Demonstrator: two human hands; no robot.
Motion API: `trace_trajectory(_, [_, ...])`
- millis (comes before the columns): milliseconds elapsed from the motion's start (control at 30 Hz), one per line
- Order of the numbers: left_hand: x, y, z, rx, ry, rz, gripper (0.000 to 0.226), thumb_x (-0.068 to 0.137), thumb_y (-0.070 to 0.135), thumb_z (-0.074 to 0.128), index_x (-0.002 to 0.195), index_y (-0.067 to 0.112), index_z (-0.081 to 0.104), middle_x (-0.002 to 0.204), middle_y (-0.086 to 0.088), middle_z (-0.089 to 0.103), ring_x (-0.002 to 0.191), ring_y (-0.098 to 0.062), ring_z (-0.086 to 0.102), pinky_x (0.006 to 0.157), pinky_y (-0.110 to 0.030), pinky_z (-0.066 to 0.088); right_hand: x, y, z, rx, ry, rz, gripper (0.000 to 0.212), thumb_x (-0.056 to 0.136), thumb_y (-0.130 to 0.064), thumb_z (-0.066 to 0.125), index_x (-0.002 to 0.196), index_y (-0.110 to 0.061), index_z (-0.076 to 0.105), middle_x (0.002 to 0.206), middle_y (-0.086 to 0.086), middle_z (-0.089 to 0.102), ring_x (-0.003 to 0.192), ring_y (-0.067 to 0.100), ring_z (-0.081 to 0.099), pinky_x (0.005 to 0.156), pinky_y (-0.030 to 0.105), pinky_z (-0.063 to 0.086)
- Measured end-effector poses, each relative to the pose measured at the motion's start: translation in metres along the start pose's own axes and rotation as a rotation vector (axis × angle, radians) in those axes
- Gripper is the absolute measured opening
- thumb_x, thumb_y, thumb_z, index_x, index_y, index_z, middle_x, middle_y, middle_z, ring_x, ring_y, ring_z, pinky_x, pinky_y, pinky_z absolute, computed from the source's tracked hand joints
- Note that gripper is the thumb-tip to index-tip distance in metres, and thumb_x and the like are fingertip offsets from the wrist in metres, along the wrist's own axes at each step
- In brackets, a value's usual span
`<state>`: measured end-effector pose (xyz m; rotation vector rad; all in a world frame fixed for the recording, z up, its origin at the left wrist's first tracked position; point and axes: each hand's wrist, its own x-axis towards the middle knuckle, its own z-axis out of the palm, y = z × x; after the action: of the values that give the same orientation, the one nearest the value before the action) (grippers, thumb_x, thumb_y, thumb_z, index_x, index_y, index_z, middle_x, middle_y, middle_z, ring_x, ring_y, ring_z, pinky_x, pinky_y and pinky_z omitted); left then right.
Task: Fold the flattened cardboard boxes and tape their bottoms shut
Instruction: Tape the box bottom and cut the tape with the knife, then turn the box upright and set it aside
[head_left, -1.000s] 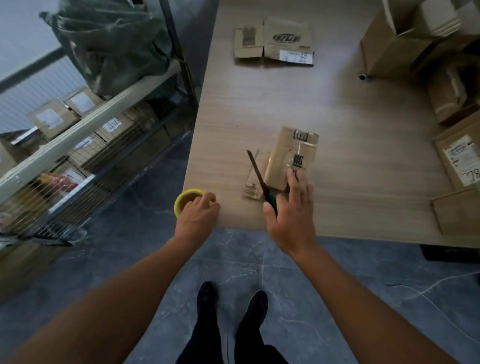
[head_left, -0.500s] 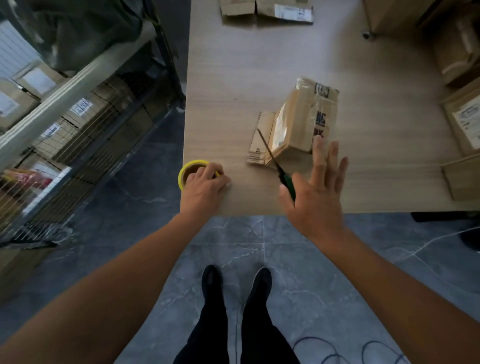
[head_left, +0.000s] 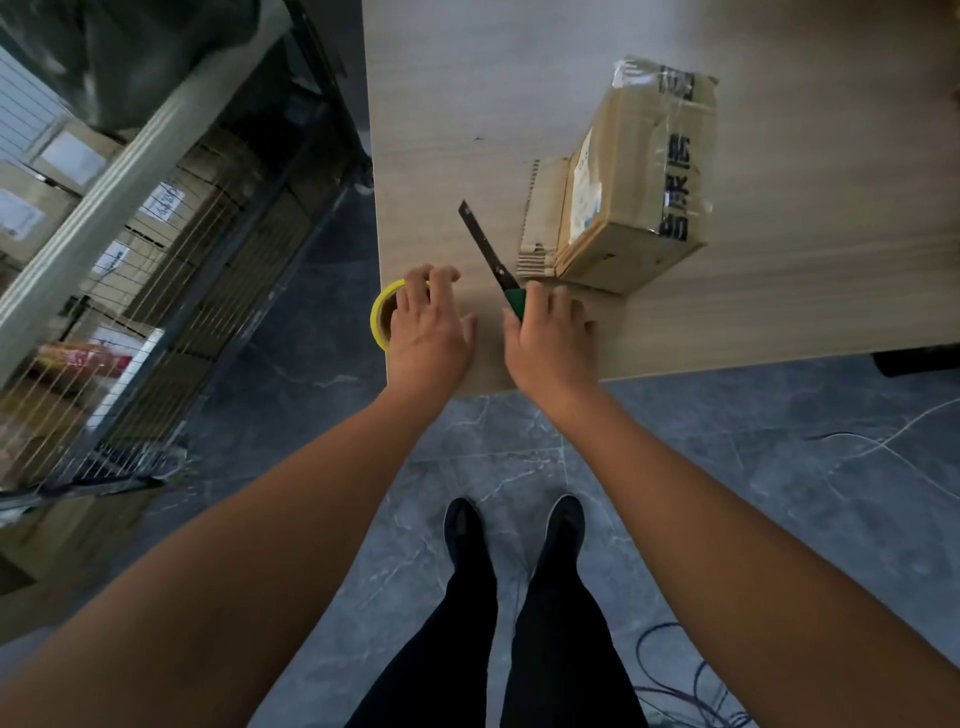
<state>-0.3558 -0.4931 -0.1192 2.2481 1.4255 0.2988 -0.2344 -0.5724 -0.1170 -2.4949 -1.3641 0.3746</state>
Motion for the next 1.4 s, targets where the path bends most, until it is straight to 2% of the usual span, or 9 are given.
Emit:
trace_trajectory(300, [0.013, 0.006, -0.011, -0.041, -0.09, -0.127, 0.055, 0.086, 0.029, 0.075, 0.132, 0.02, 0.047, 0.139, -0.007, 0.042, 0.125, -0.034, 0.041, 0.104, -0.042, 0.034, -0.003, -0.013, -0.001, 0.183, 0.12, 0.015, 0.033, 0.091, -0.025, 0.06, 0.119, -0.008, 0.058, 0.12, 0.014, 0.054, 0.111, 0.033, 0.048, 0.09, 0.048, 0.044])
trace_trajectory(467, [-0.004, 0.013, -0.037, -0.088, -0.092, -0.067, 0.054, 0.088, 0.037, 0.072, 0.135, 0.02, 0.051, 0.139, -0.005, 0.049, 0.129, -0.034, 0.041, 0.108, -0.041, 0.031, -0.05, -0.007, -0.067, 0.194, 0.363, -0.29, 0.023, 0.09, -0.013, 0.06, 0.111, -0.004, 0.063, 0.108, 0.01, 0.06, 0.103, 0.024, 0.05, 0.095, 0.035, 0.038])
trace_trajectory(667, [-0.008, 0.074, -0.067, -0.213, 0.018, 0.126, 0.044, 0.099, 0.036, 0.057, 0.138, 0.015, 0.053, 0.146, -0.005, 0.05, 0.141, -0.03, 0.037, 0.116, -0.044, 0.027, -0.039, 0.037, -0.139, 0.061, 0.383, -0.294, 0.037, 0.096, -0.024, 0.054, 0.124, -0.001, 0.059, 0.131, 0.015, 0.057, 0.129, 0.036, 0.048, 0.113, 0.042, 0.036])
trace_trajectory(900, [0.029, 0.161, -0.06, -0.19, 0.008, 0.351, 0.059, 0.106, 0.037, 0.035, 0.159, 0.012, 0.029, 0.168, -0.008, 0.021, 0.157, -0.025, 0.007, 0.128, -0.037, 0.003, 0.025, 0.087, -0.17, 0.064, 0.205, -0.135, 0.069, 0.1, -0.05, 0.031, 0.147, 0.0, 0.041, 0.159, 0.017, 0.034, 0.153, 0.031, 0.019, 0.124, 0.046, 0.022])
trace_trajectory(1033, [0.056, 0.181, -0.029, -0.381, -0.122, 0.186, 0.069, 0.108, 0.033, 0.039, 0.162, 0.015, 0.001, 0.17, -0.009, 0.006, 0.156, -0.02, 0.007, 0.126, -0.033, 0.007, 0.062, 0.1, -0.157, 0.202, 0.074, -0.111, 0.079, 0.099, -0.059, 0.026, 0.159, -0.008, 0.021, 0.169, 0.012, 0.012, 0.157, 0.021, 0.005, 0.126, 0.038, 0.014])
trace_trajectory(1167, [0.06, 0.173, -0.007, -0.719, -0.196, -0.061, 0.07, 0.108, 0.031, 0.043, 0.163, 0.019, 0.001, 0.169, -0.001, 0.013, 0.152, -0.005, 0.016, 0.125, -0.033, 0.019, 0.083, 0.103, -0.135, 0.499, -0.09, -0.138, 0.078, 0.103, -0.05, 0.041, 0.163, -0.017, 0.003, 0.171, 0.001, -0.004, 0.155, 0.005, -0.002, 0.118, 0.014, 0.011])
trace_trajectory(1200, [0.061, 0.172, -0.003, -0.792, -0.197, -0.092, 0.068, 0.108, 0.03, 0.042, 0.163, 0.019, 0.003, 0.169, 0.003, 0.014, 0.151, -0.002, 0.017, 0.125, -0.03, 0.02, 0.087, 0.104, -0.13, 0.589, -0.084, -0.15, 0.08, 0.103, -0.047, 0.043, 0.163, -0.015, 0.003, 0.171, 0.002, 0.0, 0.155, 0.005, 0.0, 0.12, 0.015, 0.012])
trace_trajectory(1300, [0.069, 0.173, 0.0, -0.978, -0.18, -0.182, 0.065, 0.105, 0.034, 0.038, 0.163, 0.019, 0.012, 0.167, 0.011, 0.016, 0.149, 0.007, 0.019, 0.123, -0.021, 0.019, 0.092, 0.108, -0.117, 0.799, -0.043, -0.15, 0.082, 0.1, -0.042, 0.048, 0.163, -0.014, 0.005, 0.17, 0.004, 0.01, 0.156, 0.01, 0.008, 0.127, 0.039, 0.019])
trace_trajectory(1400, [0.071, 0.181, -0.003, -0.968, -0.178, -0.248, 0.066, 0.104, 0.041, 0.034, 0.162, 0.019, 0.011, 0.168, 0.008, 0.014, 0.152, -0.001, 0.014, 0.127, -0.03, 0.017, 0.097, 0.111, -0.116, 0.802, -0.027, -0.146, 0.083, 0.098, -0.041, 0.049, 0.162, -0.012, 0.006, 0.17, 0.006, 0.011, 0.156, 0.011, 0.009, 0.126, 0.043, 0.02])
